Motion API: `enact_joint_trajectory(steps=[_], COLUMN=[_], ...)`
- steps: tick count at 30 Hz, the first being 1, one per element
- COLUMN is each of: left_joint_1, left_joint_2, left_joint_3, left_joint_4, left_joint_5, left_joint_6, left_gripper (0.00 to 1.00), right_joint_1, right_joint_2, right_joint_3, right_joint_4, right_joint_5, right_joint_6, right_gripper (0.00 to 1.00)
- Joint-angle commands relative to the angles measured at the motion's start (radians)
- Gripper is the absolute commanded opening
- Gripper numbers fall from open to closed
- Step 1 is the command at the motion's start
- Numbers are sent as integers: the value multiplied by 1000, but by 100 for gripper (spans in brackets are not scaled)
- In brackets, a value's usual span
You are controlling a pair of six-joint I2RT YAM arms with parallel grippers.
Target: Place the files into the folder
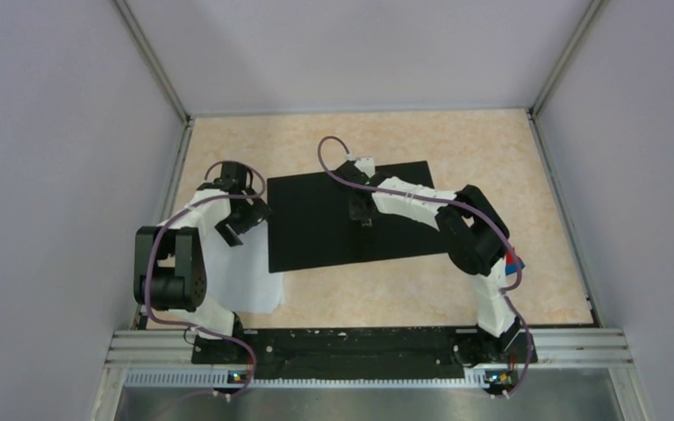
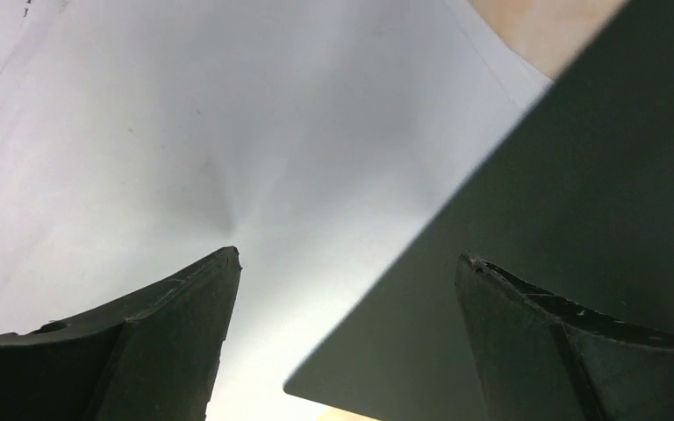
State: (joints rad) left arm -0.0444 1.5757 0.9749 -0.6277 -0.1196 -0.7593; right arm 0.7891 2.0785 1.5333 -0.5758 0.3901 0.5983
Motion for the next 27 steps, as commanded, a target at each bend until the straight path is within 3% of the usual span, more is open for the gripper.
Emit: enact_joint_trajectory(steps=[1,14,27], left_joint_1=[32,153,189], left_joint_2=[28,19,-37], left_joint_3=[-23,-82,-69], left_joint_4=[20,36,-10], left_joint_5=[8,48,-7], left_joint_6=[-25,-82,-68], left_gripper=[97,97,97], right_joint_1=[-38,-105,-46], right_joint_2=[-58,-219,-234], right_joint_3=[-58,-274,-292], right_joint_4=[-36,64,140], right_joint_5=[34,8,-92], right_joint_6=[59,144,104], right_gripper=[20,16,15])
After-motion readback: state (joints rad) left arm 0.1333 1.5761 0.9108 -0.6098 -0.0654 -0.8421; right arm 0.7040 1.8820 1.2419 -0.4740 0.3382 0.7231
